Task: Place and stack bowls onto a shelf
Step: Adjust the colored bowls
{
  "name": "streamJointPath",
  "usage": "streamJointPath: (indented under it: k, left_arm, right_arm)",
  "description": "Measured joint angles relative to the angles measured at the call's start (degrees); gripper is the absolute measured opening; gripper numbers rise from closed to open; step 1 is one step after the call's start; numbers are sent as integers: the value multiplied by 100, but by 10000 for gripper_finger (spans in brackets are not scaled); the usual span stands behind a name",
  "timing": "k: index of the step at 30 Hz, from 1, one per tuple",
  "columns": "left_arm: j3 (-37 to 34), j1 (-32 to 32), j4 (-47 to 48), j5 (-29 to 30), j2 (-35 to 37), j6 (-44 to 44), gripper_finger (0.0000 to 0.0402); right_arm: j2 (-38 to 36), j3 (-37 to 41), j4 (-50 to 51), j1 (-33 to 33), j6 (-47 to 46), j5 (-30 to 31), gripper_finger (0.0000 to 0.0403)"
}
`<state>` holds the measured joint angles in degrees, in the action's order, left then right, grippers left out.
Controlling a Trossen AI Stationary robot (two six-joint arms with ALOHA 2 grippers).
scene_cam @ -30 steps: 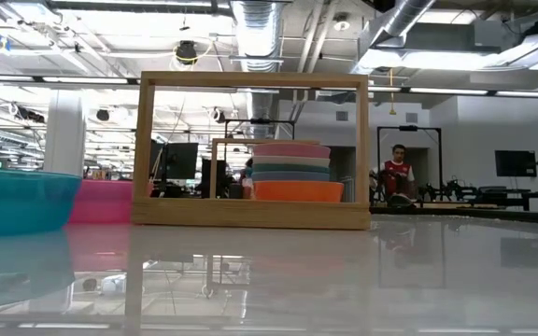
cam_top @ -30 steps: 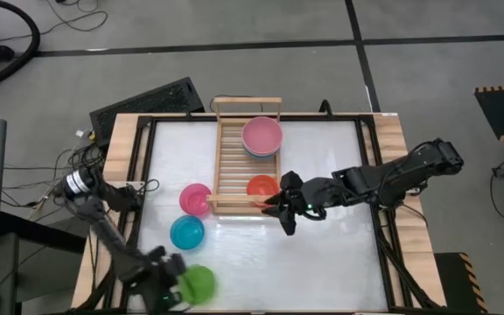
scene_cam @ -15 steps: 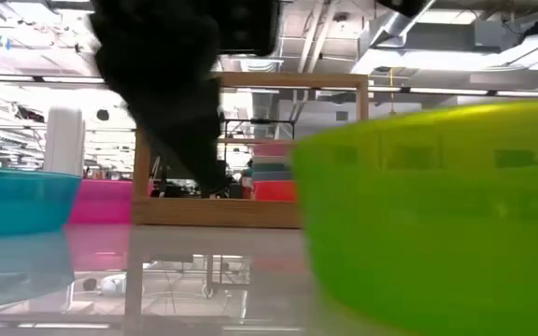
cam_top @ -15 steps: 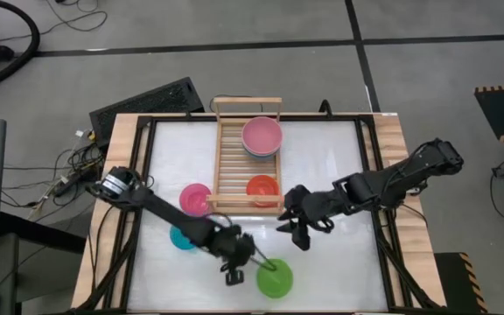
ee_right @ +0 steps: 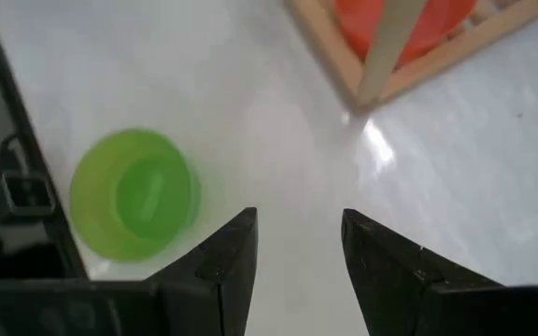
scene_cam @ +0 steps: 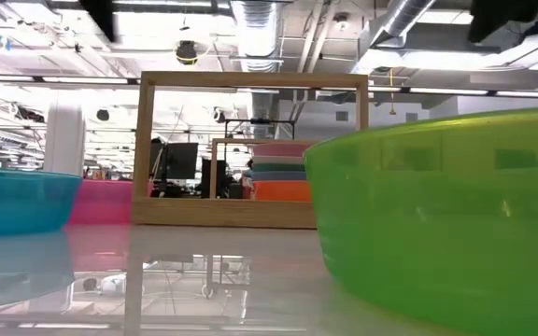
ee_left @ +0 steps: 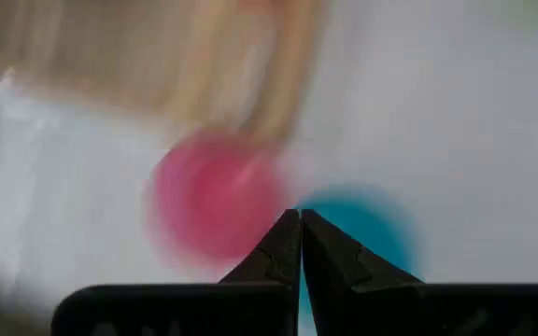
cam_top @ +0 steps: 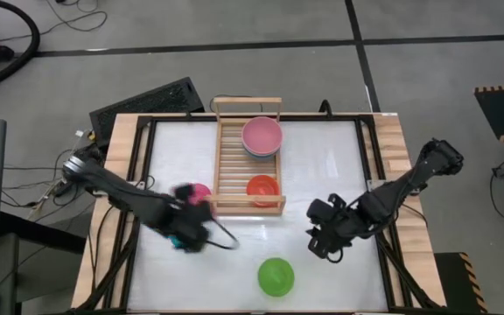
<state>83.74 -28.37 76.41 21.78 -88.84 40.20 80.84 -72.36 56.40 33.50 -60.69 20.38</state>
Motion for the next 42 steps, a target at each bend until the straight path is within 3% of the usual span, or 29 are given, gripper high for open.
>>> streamJointPath:
  k: [2, 5, 13, 19, 24, 31, 37, 42]
  left_arm:
    - [-403, -99, 594, 251, 479, 698, 0]
    - [-1179, -41, 443, 353, 1151, 1194, 0]
    - [-2909, 322, -1665, 745, 1902, 463, 0]
    - [-3682, 535, -2461, 245, 1842, 99, 0]
    - [-3953, 562, -2492, -37, 1887, 326, 0]
    - [-4179, 350, -3489, -494, 1861, -211, 0]
    - [-4519, 355, -3731, -403, 1836, -46, 0]
    - [-4420, 357, -3683, 365, 1836, 116, 0]
  right_arm:
    - [17, 0, 10, 134, -179, 288, 182]
    - [11, 0, -17, 217, -355, 567, 182]
    - [13, 0, -37, 208, -806, 588, 182]
    - [13, 0, -124, 213, -1083, 586, 182]
    - [13, 0, -299, 211, -1090, 581, 182]
    - [13, 0, -295, 201, -950, 584, 182]
    - [13, 0, -293, 198, -935, 577, 182]
    - [13, 0, -295, 198, -937, 538, 182]
